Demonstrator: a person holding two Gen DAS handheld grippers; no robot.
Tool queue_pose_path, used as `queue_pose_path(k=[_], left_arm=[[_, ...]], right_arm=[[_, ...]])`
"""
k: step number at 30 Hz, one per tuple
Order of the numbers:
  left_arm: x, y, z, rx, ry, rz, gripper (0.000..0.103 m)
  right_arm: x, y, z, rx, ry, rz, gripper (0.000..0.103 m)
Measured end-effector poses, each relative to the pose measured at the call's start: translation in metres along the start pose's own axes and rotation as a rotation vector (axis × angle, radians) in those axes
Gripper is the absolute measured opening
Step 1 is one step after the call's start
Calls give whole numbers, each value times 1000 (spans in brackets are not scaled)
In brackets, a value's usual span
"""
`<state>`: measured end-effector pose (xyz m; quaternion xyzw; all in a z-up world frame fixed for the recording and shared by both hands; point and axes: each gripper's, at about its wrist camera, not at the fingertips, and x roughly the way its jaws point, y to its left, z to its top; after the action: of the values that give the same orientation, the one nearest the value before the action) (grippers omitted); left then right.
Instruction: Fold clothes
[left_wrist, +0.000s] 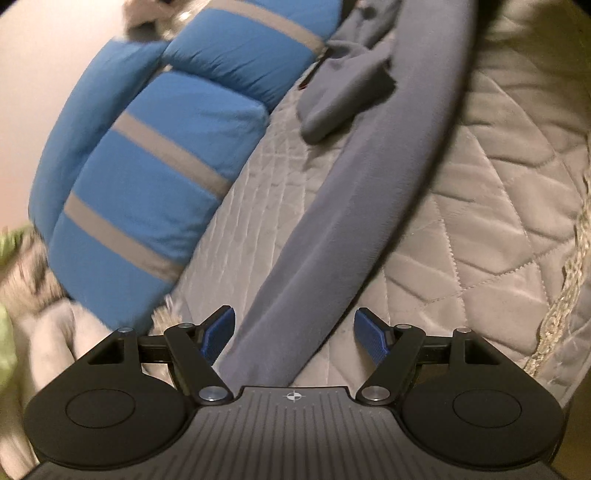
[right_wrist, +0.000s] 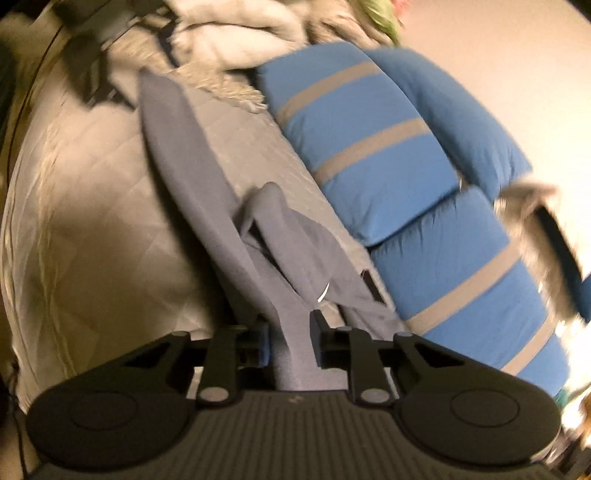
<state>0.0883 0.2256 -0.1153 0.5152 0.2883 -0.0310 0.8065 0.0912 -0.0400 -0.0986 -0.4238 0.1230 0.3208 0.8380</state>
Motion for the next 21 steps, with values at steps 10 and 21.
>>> queue_pose_path(k=[10,21], left_arm=[[7,-47,9,355,-51,201,70],[7,-57,-9,444,33,183,3]], right_arm=[[-10,-3,4,67,-13,49,33],[-24,52,-10,-264,-39,65,3]])
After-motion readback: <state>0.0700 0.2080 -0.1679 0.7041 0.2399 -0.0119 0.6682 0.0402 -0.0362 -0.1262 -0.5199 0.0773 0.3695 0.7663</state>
